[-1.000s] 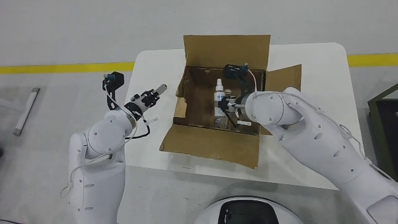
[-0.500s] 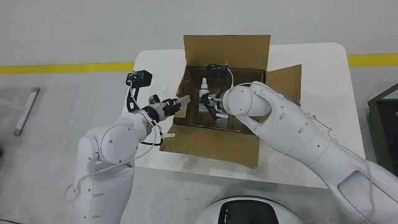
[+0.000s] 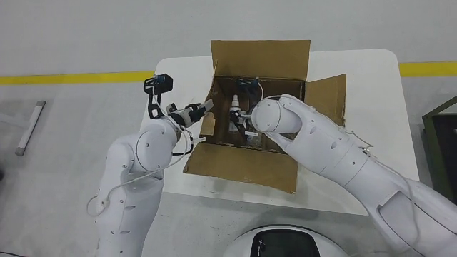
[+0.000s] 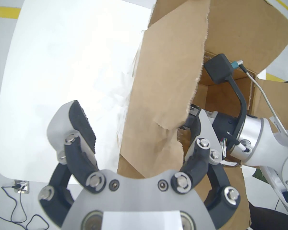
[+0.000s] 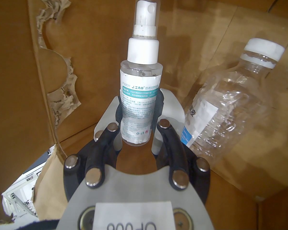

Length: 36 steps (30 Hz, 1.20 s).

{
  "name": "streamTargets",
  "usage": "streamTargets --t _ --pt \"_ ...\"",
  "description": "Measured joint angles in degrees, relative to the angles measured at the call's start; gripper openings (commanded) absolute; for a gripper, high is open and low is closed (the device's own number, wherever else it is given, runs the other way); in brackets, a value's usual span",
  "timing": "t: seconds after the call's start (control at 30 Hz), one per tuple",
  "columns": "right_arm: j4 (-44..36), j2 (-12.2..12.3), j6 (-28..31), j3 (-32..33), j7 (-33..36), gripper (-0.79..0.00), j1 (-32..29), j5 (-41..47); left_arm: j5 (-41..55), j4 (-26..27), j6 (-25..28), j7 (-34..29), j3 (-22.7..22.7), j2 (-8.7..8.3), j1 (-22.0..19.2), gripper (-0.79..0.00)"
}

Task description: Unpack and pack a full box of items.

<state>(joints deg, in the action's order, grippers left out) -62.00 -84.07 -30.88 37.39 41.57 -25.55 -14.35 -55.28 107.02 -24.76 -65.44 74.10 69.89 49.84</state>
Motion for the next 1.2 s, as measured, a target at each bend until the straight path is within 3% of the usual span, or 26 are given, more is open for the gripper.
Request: streamTargets --t 0.13,0.27,0.37,0.4,0.43,0.47,0.67,0.83,0.97,1.07,1.13,1.2 --pt "1.2 -0.5 -0.3 -0.5 0.9 -0.785 0.2 -0.4 -0.8 -2.5 -1.7 0.4 0.3 0.06 -1.0 0.000" --pt "2.8 -1.1 -0.5 -1.1 2.4 -0.517 0.6 -0.9 -0.9 -4.3 -2.8 0.4 0.5 0.13 -1.6 0.000" --pt "3.9 -1.5 -0.7 -1.5 3.4 -0.403 1.1 -1.1 -0.6 -5.5 -3.1 0.5 1.0 0.14 -2.1 0.000" --pt "4.2 -1.7 -0.7 -1.6 3.6 -0.289 1.2 -1.1 -0.6 -5.9 -3.2 0.5 1.1 0.14 -2.2 0.000" --pt "4.6 -1.9 -0.6 -1.6 3.7 -0.080 1.4 -1.2 -0.6 -6.5 -3.3 0.5 1.2 0.14 -2.4 0.000" --pt "4.8 -2.0 -0.5 -1.6 3.7 0.000 1.5 -1.2 -0.7 -6.9 -3.5 0.6 1.3 0.14 -2.5 0.000" --pt "2.2 -1.9 -0.9 0.3 2.4 0.000 1.9 -2.3 0.2 -8.3 -3.8 0.8 1.8 0.19 -3.0 0.000" --pt "-7.3 0.5 -3.7 5.2 3.6 0.000 0.8 -7.1 0.6 -8.6 -3.2 0.7 1.9 0.16 -3.0 0.000" --pt "-20.7 4.3 -9.4 11.4 9.2 0.000 -1.9 -17.4 0.9 -9.0 -2.8 0.6 2.1 0.12 -3.2 0.000" --pt "-32.3 8.1 -13.7 17.9 17.4 0.000 -6.1 -29.5 1.3 -9.2 -2.4 0.6 2.3 0.10 -3.3 0.000" --pt "-38.5 10.7 -11.8 23.6 21.9 0.000 -10.8 -37.9 1.6 -9.2 -2.0 0.6 2.3 0.10 -3.4 0.000" --pt "-43.9 12.9 -6.1 30.2 26.3 0.000 -16.2 -45.9 1.6 -9.1 -1.8 0.6 2.1 0.10 -3.5 0.000"
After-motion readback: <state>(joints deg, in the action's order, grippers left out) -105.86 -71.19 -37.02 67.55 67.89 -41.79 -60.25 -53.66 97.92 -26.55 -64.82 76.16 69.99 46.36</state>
